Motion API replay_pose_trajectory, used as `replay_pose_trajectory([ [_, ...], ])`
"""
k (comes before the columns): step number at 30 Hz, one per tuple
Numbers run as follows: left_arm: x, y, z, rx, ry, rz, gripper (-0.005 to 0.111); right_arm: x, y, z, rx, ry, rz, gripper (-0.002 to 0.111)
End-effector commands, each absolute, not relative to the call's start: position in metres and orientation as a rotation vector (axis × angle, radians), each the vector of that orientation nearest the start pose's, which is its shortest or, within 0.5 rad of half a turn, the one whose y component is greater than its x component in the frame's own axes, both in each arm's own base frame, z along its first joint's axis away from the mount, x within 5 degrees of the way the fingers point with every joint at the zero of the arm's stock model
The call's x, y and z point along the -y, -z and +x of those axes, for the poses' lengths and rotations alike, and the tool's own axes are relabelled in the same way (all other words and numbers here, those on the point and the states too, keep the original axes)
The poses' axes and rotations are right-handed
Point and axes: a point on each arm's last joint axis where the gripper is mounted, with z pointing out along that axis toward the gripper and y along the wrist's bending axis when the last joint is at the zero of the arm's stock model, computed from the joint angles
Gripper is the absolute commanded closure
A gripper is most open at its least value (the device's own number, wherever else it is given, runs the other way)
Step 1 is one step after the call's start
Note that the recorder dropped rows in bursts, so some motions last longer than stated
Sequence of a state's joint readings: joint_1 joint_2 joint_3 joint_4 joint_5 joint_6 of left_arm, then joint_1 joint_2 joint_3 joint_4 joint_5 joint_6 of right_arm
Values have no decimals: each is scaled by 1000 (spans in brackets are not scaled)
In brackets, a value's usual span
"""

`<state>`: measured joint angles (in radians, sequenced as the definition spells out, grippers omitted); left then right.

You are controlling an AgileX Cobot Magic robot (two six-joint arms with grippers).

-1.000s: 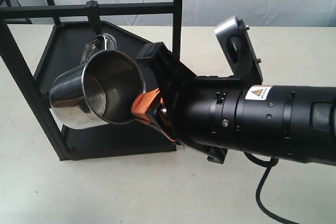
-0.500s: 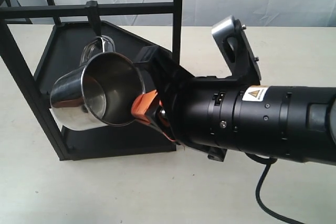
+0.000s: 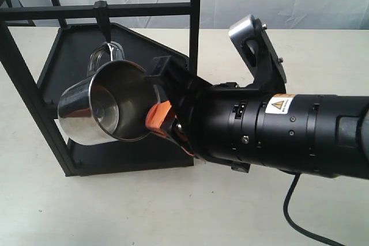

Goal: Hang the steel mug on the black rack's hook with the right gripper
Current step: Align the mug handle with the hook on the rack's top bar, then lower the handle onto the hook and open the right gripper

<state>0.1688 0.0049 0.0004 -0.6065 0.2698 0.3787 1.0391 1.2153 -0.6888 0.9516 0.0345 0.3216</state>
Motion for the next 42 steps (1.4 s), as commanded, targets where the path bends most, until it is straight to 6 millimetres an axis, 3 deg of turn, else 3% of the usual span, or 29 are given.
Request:
replay_pose_trajectory([
  [1,4,-194,56,-1684,168,-222,105,-222,-275,127,-2368,-1357,225,109],
  [40,4,-194,56,-1684,168,-222,105,-222,-276,129,-2341,-1361,252,109],
  [42,4,-194,56,-1684,168,-222,105,-222,-276,129,-2339,-1361,253,105],
])
